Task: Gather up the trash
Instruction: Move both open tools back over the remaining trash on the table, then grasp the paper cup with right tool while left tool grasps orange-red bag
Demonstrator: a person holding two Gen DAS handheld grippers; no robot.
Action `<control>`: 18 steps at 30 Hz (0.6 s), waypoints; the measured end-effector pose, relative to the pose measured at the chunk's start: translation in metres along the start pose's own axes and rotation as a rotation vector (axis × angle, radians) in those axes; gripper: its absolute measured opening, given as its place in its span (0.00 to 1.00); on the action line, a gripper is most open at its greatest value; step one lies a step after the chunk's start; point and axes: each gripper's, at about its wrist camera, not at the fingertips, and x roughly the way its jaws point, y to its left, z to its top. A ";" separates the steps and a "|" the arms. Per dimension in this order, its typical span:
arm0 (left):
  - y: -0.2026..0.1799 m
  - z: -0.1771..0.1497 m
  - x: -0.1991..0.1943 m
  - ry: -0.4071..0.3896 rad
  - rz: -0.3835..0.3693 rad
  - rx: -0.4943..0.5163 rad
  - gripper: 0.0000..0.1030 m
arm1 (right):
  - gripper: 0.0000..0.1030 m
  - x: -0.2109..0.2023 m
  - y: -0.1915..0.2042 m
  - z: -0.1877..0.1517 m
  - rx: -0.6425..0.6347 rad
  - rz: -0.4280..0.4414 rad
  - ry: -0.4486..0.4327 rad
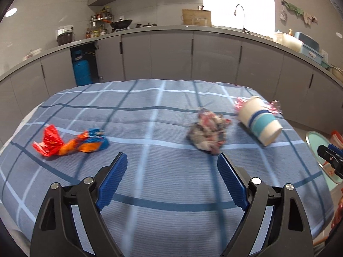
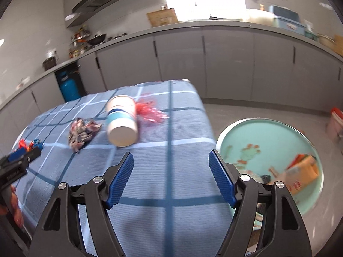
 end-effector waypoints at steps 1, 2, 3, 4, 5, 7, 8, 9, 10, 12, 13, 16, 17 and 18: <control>0.008 0.001 0.002 0.002 0.010 -0.003 0.82 | 0.71 0.002 0.004 0.001 -0.004 0.003 0.002; 0.017 0.002 0.004 0.007 0.022 -0.009 0.82 | 0.71 0.006 0.008 0.002 -0.004 0.010 0.006; 0.029 0.004 0.007 0.009 0.040 -0.017 0.83 | 0.71 0.009 0.012 0.004 -0.001 0.016 0.010; 0.036 0.005 0.009 0.011 0.052 -0.021 0.83 | 0.71 0.012 0.015 0.006 0.005 0.023 0.015; 0.046 0.007 0.012 0.020 0.065 -0.023 0.84 | 0.72 0.015 0.018 0.007 0.009 0.029 0.019; 0.062 0.010 0.020 0.035 0.093 -0.026 0.84 | 0.74 0.025 0.025 0.011 0.024 0.045 0.036; 0.069 0.010 0.022 0.038 0.105 -0.028 0.85 | 0.75 0.029 0.028 0.013 0.029 0.050 0.041; 0.074 0.011 0.024 0.044 0.114 -0.028 0.87 | 0.76 0.034 0.032 0.015 0.036 0.053 0.045; 0.082 0.012 0.027 0.050 0.127 -0.029 0.87 | 0.76 0.038 0.033 0.017 0.039 0.055 0.049; 0.096 0.015 0.030 0.053 0.149 -0.026 0.88 | 0.76 0.052 0.043 0.023 0.029 0.057 0.070; 0.105 0.016 0.034 0.064 0.163 -0.021 0.88 | 0.76 0.058 0.047 0.025 0.015 0.053 0.077; 0.133 0.018 0.042 0.081 0.197 -0.028 0.88 | 0.76 0.077 0.060 0.032 -0.018 0.035 0.101; 0.139 0.019 0.043 0.090 0.201 -0.030 0.88 | 0.76 0.081 0.061 0.034 -0.024 0.035 0.105; 0.150 0.020 0.046 0.095 0.210 -0.037 0.88 | 0.76 0.086 0.064 0.037 -0.033 0.035 0.110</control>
